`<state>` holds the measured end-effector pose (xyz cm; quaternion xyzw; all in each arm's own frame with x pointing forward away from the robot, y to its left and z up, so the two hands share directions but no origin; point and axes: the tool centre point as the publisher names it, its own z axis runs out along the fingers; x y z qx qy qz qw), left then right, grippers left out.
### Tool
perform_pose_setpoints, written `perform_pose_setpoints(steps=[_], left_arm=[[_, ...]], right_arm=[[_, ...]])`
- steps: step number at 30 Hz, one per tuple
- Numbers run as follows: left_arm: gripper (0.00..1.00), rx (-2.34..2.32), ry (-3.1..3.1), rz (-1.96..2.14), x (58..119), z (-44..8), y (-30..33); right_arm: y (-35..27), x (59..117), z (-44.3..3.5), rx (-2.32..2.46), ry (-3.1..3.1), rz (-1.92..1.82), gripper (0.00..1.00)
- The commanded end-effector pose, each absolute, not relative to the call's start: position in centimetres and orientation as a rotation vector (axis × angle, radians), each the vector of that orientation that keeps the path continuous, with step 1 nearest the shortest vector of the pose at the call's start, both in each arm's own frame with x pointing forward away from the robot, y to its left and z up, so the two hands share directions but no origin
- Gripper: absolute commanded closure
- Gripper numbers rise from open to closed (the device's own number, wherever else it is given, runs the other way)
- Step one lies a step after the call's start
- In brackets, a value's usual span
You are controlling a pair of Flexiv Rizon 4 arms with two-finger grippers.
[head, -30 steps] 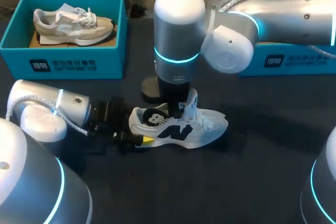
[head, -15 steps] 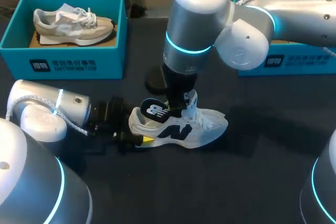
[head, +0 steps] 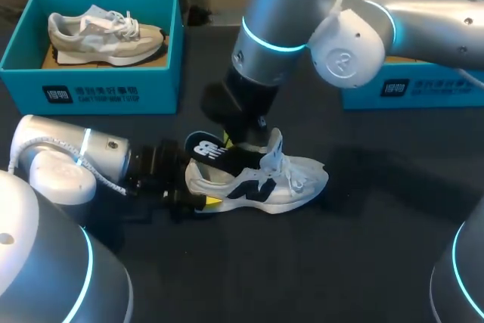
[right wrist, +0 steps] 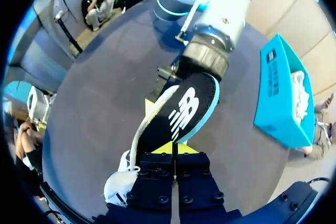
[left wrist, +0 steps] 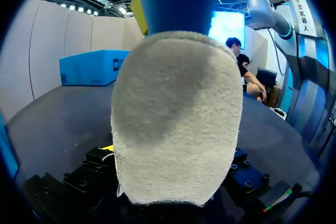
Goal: Take the shoe out of the shoebox, open the shoe tongue, remove and reinsert the insole, then place the shoe into the shoebox
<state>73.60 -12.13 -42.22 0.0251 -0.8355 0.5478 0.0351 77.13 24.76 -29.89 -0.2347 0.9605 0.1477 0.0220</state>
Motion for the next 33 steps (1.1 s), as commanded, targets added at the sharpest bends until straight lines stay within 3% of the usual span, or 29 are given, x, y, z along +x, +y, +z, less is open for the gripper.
perform_pose_setpoints(steps=[1, 10, 11, 13, 33], left_arm=[[1.00, 0.076, -2.568, 1.680, 73.8, -42.6, -12.4], [1.00, 0.076, -2.568, 1.680, 73.8, -42.6, -12.4], [1.00, 0.076, -2.568, 1.680, 73.8, -42.6, -12.4], [1.00, 0.076, -2.568, 1.680, 73.8, -42.6, -12.4], [1.00, 0.076, -2.568, 1.680, 73.8, -42.6, -12.4]], right_arm=[[26.4, 77.5, -29.9, -0.764, 2.985, 0.473, 1.00], [27.7, 77.2, -29.4, -0.774, 2.978, 0.538, 1.00], [27.6, 77.2, -29.3, -0.769, 2.996, 0.541, 0.87], [27.3, 77.1, -29.1, -0.753, 3.016, 0.547, 0.00], [24.4, 76.6, -29.2, -0.542, 3.344, 0.772, 0.00]])
